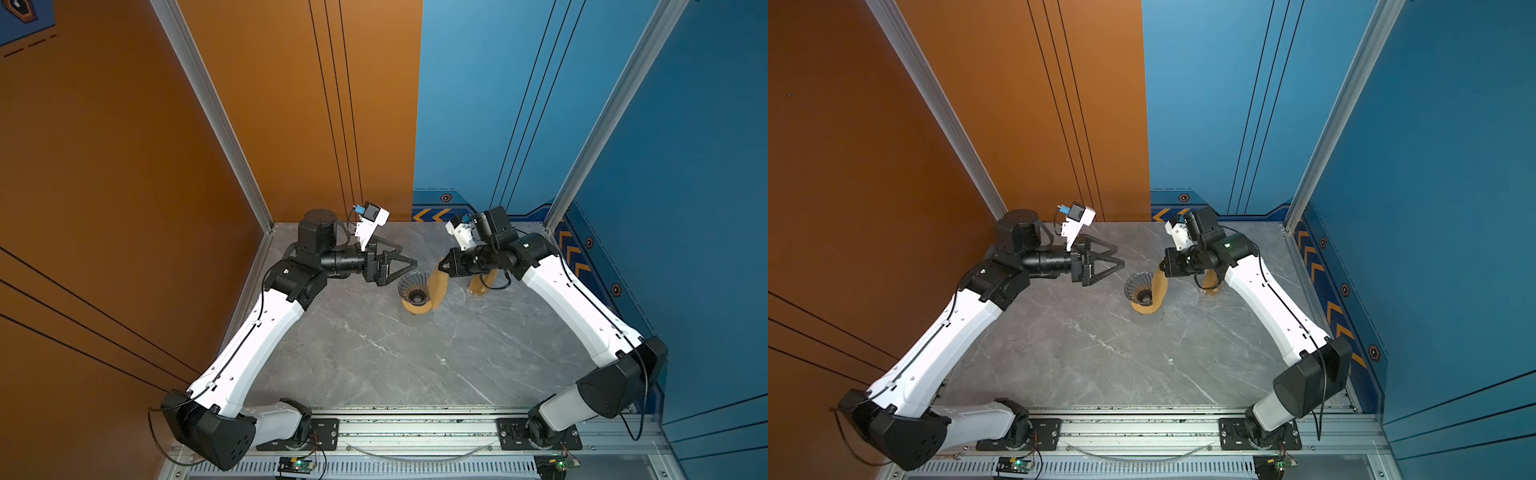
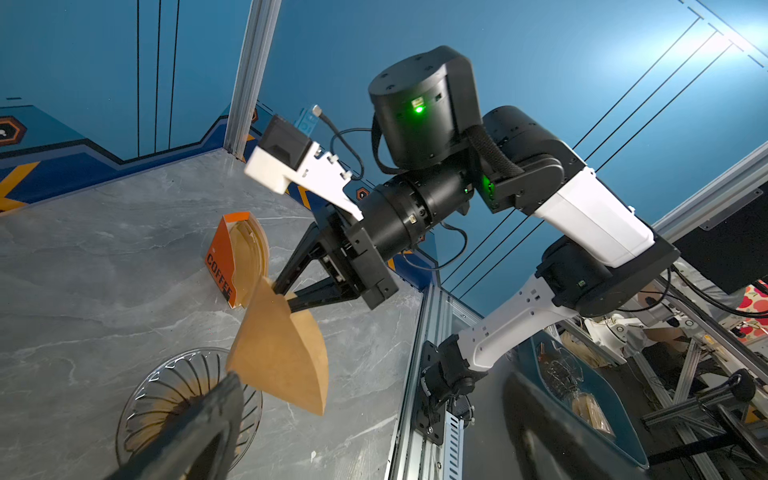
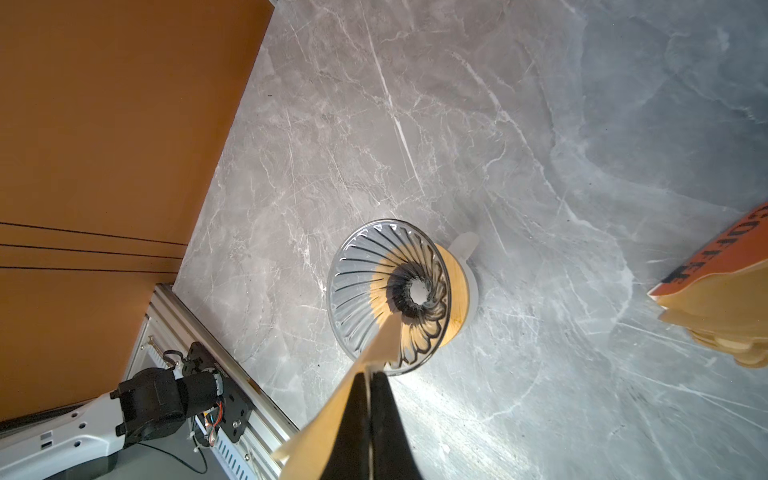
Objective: Place the coffee filter in the dripper
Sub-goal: 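Lower the paper filter into the glass dripper with the right gripper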
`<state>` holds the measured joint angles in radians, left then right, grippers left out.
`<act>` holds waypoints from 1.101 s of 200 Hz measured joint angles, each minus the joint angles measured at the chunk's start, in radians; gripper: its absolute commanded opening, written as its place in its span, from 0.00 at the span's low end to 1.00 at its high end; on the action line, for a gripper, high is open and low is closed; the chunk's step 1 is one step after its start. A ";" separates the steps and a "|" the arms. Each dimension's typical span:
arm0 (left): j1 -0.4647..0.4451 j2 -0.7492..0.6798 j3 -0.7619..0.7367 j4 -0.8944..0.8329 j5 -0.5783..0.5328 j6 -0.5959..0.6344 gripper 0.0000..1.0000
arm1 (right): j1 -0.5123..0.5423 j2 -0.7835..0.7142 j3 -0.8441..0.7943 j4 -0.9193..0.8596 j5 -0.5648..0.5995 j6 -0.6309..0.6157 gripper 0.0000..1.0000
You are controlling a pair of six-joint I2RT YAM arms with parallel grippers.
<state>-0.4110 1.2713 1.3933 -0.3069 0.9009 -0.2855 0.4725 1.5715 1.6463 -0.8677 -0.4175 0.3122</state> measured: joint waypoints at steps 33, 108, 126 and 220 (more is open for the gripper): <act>0.000 0.000 -0.002 0.004 0.000 0.000 0.98 | 0.007 0.075 0.042 -0.008 -0.021 0.009 0.00; 0.000 0.000 -0.003 0.004 0.000 -0.003 0.98 | 0.039 0.218 0.161 -0.048 0.000 0.026 0.04; 0.000 0.000 -0.003 0.004 0.000 -0.003 0.98 | 0.045 0.239 0.193 -0.064 0.014 0.026 0.05; 0.000 0.000 -0.003 0.005 0.000 -0.004 0.98 | 0.059 0.294 0.257 -0.156 0.082 0.019 0.28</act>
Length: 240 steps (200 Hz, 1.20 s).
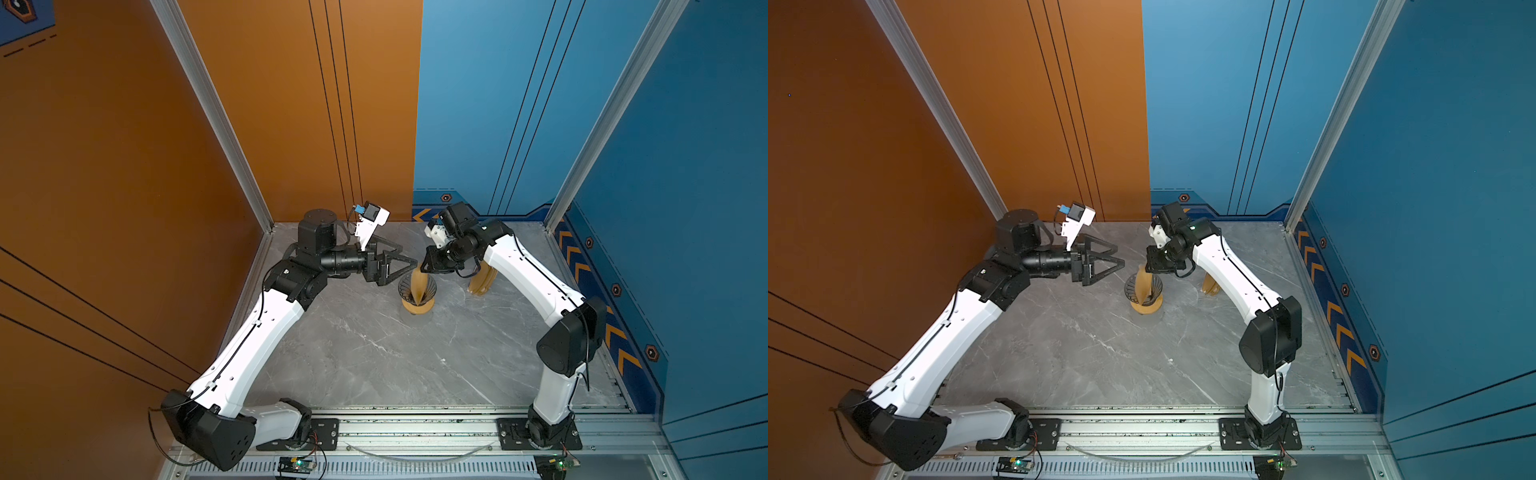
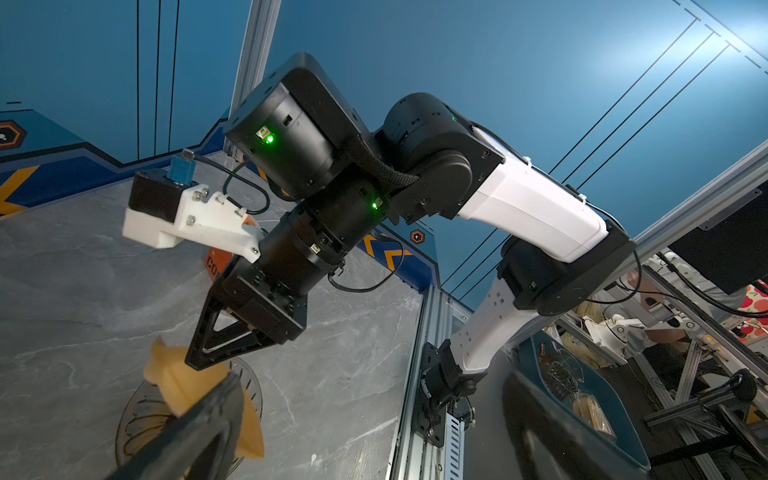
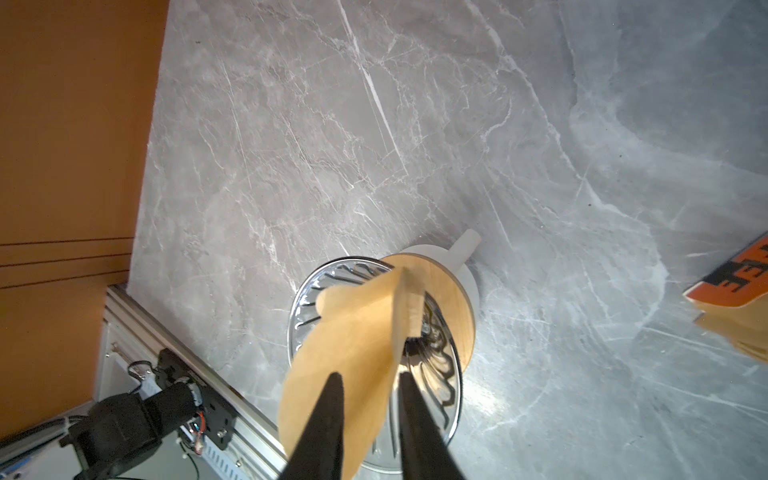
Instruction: Place the coffee filter in the dripper
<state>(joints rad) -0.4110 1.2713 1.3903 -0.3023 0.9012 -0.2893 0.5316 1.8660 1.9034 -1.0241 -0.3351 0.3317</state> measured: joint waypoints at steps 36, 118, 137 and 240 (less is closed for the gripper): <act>0.000 0.000 0.000 0.000 -0.001 -0.003 0.98 | 0.008 0.001 0.010 -0.018 0.024 -0.002 0.31; 0.047 0.068 0.050 -0.134 -0.146 0.044 0.98 | 0.029 0.001 0.022 -0.061 0.103 -0.031 0.47; 0.073 0.105 0.074 -0.198 -0.201 0.067 0.98 | 0.040 0.001 0.022 -0.066 0.116 -0.042 0.49; 0.052 0.316 0.145 -0.399 -0.412 0.116 0.98 | 0.060 -0.002 -0.011 -0.068 0.208 -0.073 0.66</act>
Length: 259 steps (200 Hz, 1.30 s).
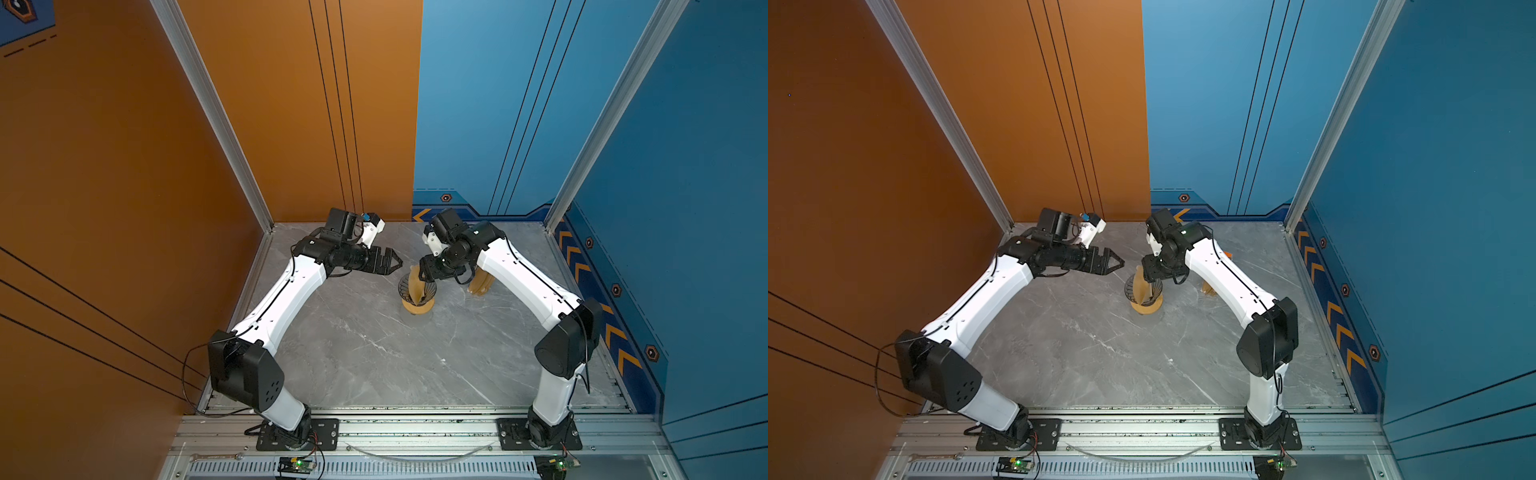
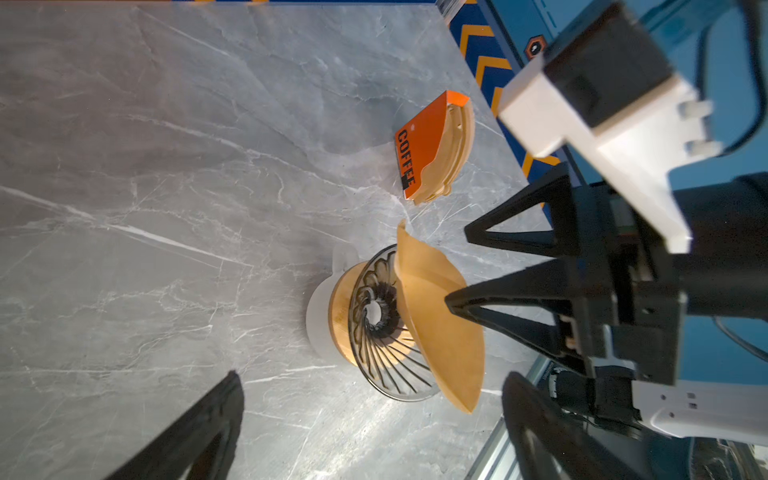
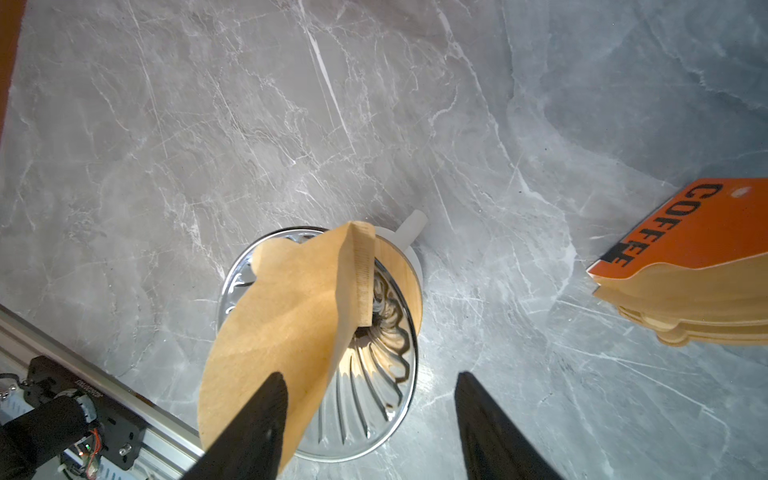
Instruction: Place the coffee filter in the dripper
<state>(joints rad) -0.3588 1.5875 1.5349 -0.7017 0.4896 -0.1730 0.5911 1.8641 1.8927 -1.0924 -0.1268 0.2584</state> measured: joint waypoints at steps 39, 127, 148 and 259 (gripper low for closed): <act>-0.042 0.081 0.017 -0.018 -0.041 -0.035 0.98 | 0.000 -0.022 -0.053 0.012 0.008 0.000 0.70; -0.100 0.137 0.019 -0.023 -0.066 -0.098 0.98 | 0.000 -0.058 -0.157 0.074 0.008 0.001 0.70; -0.110 0.134 0.018 -0.015 -0.090 -0.105 0.98 | 0.000 -0.058 -0.158 0.085 0.008 0.001 0.71; -0.107 0.076 -0.029 0.118 0.020 -0.135 0.98 | -0.003 -0.064 -0.160 0.091 0.007 0.004 0.71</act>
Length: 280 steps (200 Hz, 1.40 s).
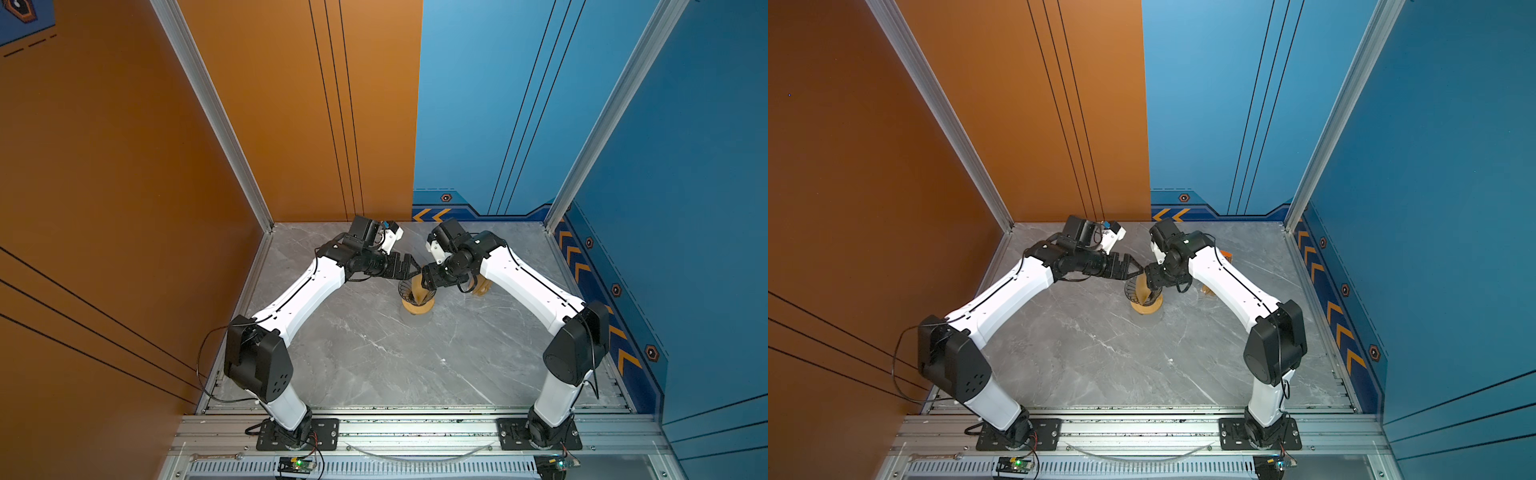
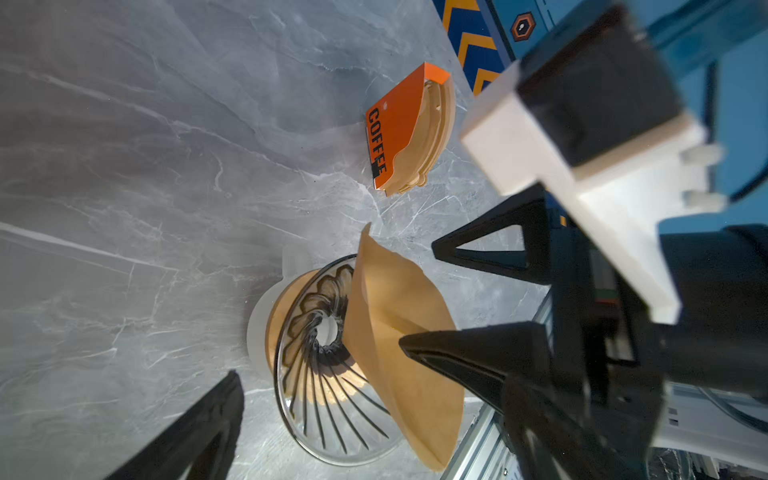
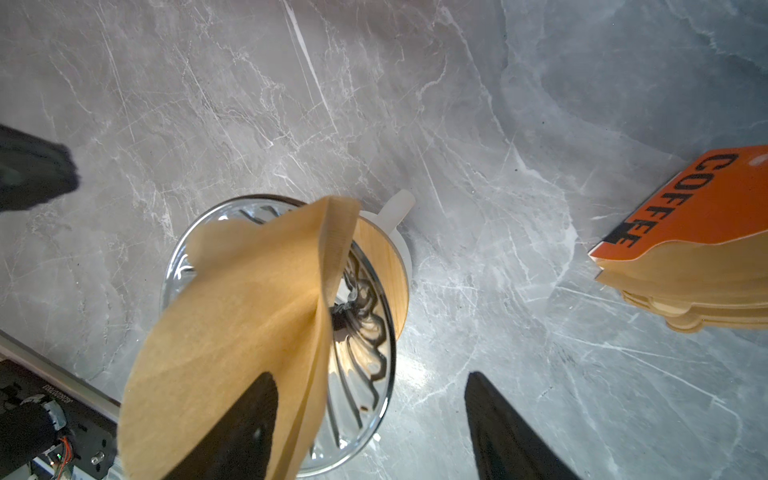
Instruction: Place the coffee filter in the dripper
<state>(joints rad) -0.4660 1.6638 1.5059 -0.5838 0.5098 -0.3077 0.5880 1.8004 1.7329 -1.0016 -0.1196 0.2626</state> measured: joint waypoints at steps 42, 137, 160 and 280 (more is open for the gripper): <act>0.000 0.040 0.000 -0.018 -0.018 -0.008 0.98 | -0.003 -0.003 -0.013 0.003 -0.010 0.000 0.72; -0.029 0.129 0.112 -0.162 -0.143 0.036 0.98 | -0.031 -0.015 -0.061 0.045 -0.018 0.019 0.96; -0.048 0.155 0.156 -0.198 -0.166 0.054 0.98 | -0.040 -0.015 -0.061 0.045 -0.018 0.022 1.00; -0.052 0.207 0.194 -0.274 -0.196 0.083 0.98 | -0.058 -0.014 -0.032 0.042 -0.013 0.015 0.99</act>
<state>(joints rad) -0.5182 1.8706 1.6997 -0.8581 0.3141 -0.2245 0.5297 1.7863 1.7012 -0.9600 -0.1329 0.2775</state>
